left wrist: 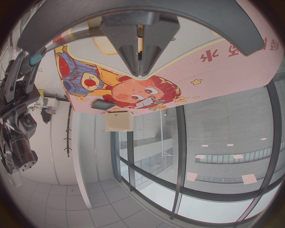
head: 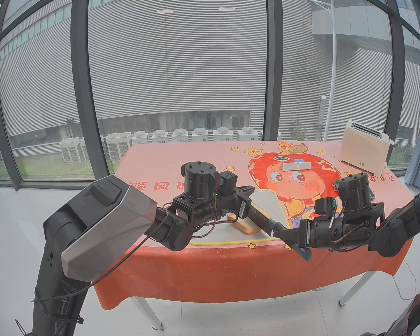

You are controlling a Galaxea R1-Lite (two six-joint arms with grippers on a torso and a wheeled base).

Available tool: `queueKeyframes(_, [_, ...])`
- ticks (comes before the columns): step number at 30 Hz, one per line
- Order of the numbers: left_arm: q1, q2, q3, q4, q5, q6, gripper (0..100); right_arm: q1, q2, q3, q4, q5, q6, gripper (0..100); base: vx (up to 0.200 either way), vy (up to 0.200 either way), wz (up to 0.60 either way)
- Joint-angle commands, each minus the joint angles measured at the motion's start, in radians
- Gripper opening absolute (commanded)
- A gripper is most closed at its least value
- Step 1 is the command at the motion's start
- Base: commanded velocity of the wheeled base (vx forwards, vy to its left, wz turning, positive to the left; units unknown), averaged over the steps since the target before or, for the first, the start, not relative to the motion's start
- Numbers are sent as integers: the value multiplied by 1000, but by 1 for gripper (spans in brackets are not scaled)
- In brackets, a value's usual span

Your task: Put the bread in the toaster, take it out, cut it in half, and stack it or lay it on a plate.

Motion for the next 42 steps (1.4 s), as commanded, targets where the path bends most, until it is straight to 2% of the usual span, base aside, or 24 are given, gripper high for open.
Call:
queueKeyframes(1, [-3,2,-12,-2,0,0,0,0,16,2,2,-3,0,0,0,0,0])
queueKeyframes(14, [-3,3,-22,0,0,0,0,-1,11,-1,-1,-3,2,0,0,0,0])
queueKeyframes(32, [-5,3,-70,29,0,0,0,-38,13,-19,-1,13,16,0,0,0,0])
queueKeyframes(37, [-5,0,-70,30,0,0,0,-46,17,-25,-1,27,22,0,0,0,0])
queueKeyframes(42, [-8,0,-78,32,0,0,0,-61,17,-27,-1,94,66,0,0,0,0])
